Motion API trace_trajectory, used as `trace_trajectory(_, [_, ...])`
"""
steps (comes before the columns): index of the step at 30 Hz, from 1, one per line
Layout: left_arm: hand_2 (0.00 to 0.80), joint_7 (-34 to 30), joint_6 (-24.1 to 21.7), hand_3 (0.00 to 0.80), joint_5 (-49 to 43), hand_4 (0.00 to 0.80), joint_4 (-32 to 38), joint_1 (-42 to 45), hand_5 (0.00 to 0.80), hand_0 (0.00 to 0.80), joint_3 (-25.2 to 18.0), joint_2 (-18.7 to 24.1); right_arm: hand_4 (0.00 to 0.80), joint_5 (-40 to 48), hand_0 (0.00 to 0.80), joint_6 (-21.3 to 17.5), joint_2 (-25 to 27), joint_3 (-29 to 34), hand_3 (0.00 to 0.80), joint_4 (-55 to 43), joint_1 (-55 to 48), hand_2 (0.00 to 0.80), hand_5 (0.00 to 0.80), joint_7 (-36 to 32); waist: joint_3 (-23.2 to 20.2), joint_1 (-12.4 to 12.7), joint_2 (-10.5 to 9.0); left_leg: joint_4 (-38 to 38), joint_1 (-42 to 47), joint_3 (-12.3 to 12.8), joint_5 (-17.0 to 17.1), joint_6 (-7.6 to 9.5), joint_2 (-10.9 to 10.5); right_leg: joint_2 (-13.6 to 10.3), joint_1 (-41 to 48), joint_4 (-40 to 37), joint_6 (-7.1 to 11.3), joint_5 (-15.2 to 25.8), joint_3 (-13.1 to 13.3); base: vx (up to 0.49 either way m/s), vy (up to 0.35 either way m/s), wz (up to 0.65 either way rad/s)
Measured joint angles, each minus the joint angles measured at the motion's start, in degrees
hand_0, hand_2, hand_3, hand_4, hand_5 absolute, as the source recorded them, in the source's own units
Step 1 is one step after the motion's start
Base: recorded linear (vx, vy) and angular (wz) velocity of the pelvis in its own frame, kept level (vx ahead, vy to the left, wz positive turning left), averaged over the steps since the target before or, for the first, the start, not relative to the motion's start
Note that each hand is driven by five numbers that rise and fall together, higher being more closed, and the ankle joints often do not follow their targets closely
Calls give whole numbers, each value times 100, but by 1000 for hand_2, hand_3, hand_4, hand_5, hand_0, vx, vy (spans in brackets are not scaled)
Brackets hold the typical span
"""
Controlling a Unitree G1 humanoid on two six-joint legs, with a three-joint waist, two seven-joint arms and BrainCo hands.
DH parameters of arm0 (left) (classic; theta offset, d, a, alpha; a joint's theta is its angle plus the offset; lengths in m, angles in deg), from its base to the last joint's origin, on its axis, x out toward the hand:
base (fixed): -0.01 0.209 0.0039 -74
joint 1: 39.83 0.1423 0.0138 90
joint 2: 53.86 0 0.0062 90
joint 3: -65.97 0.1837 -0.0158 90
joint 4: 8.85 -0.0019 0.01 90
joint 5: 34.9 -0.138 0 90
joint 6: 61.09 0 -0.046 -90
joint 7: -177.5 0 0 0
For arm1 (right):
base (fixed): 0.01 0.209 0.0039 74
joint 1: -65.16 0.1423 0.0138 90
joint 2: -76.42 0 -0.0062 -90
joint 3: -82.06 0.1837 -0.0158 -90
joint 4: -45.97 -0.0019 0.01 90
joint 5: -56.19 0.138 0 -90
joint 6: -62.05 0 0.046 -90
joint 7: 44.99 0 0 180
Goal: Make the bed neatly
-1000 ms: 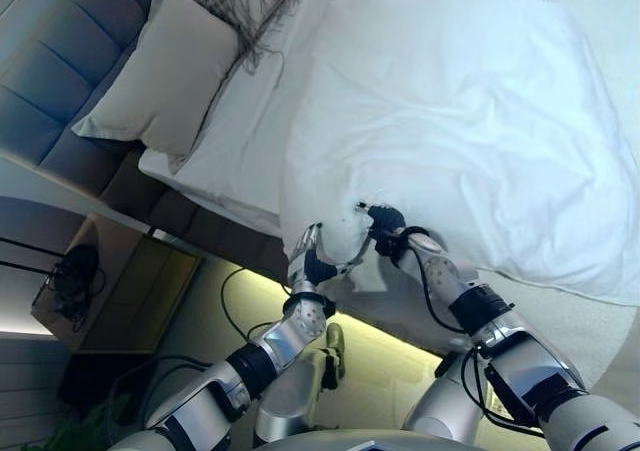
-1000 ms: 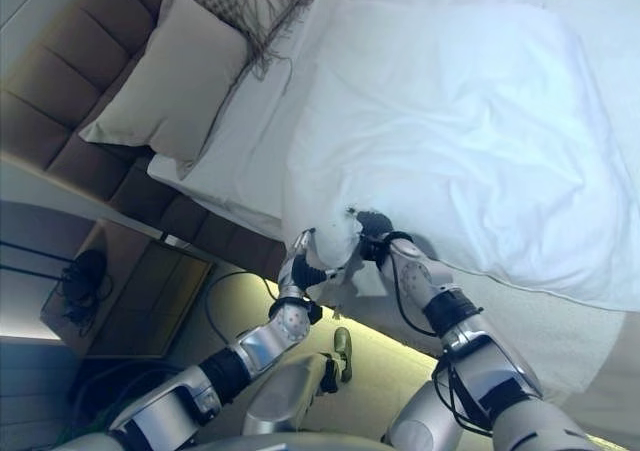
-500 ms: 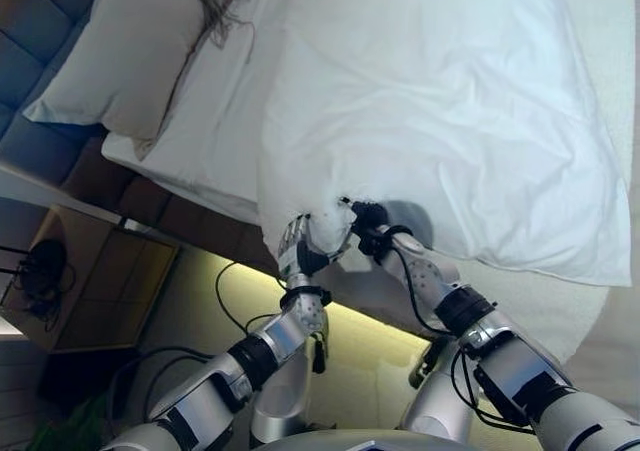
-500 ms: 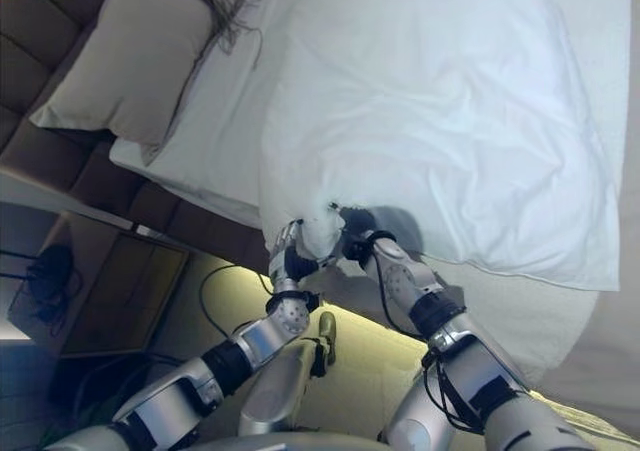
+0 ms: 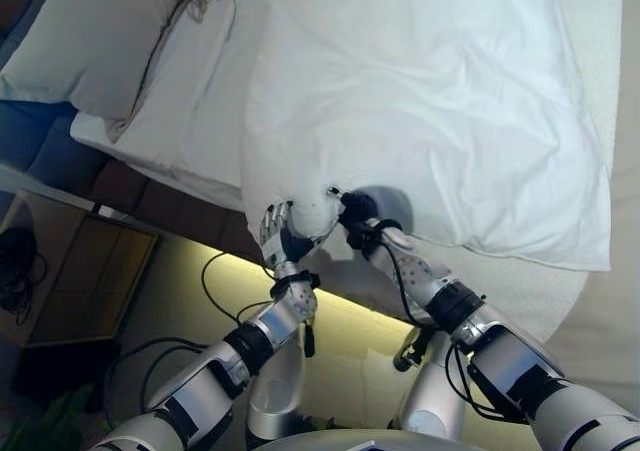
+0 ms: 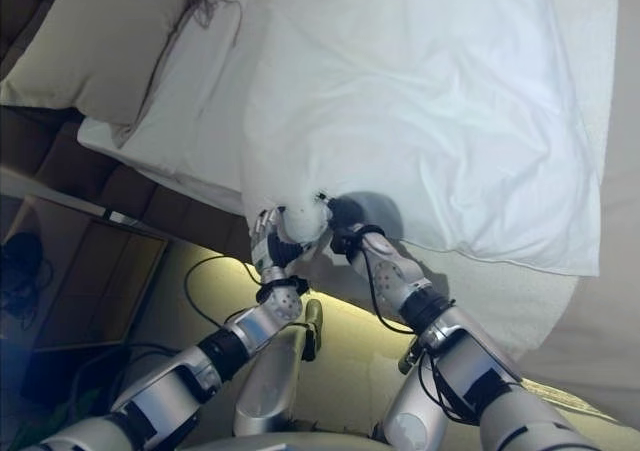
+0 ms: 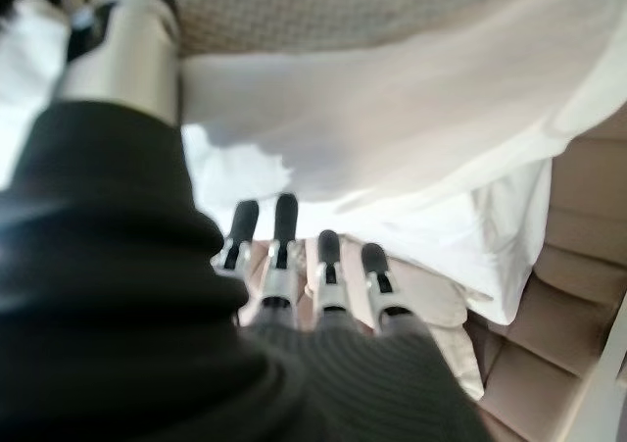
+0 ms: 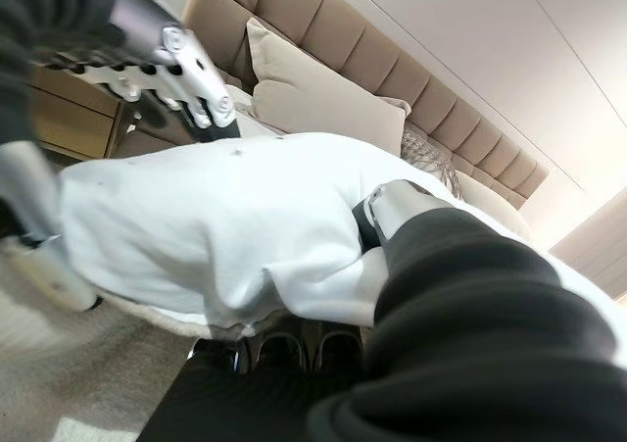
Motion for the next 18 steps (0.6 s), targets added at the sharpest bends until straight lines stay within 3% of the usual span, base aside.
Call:
trace_trajectory(6, [0, 45, 683, 0, -342, 0, 104, -303, 0, 0, -18, 220, 800, 6, 800, 57, 2, 3, 800, -227, 0, 800, 800, 122, 111, -13, 36, -1, 67, 11, -3, 2, -29, -12, 30, -3, -10, 14, 57, -2, 62, -3])
trace_trajectory(18, [0, 157, 543, 0, -202, 0, 120, -437, 0, 0, -40, 244, 800, 4, 800, 158, 23, -15, 800, -591, 0, 800, 800, 337, 193, -63, 169, -6, -122, 30, -2, 3, -17, 21, -247, 51, -11, 14, 124, -52, -27, -1])
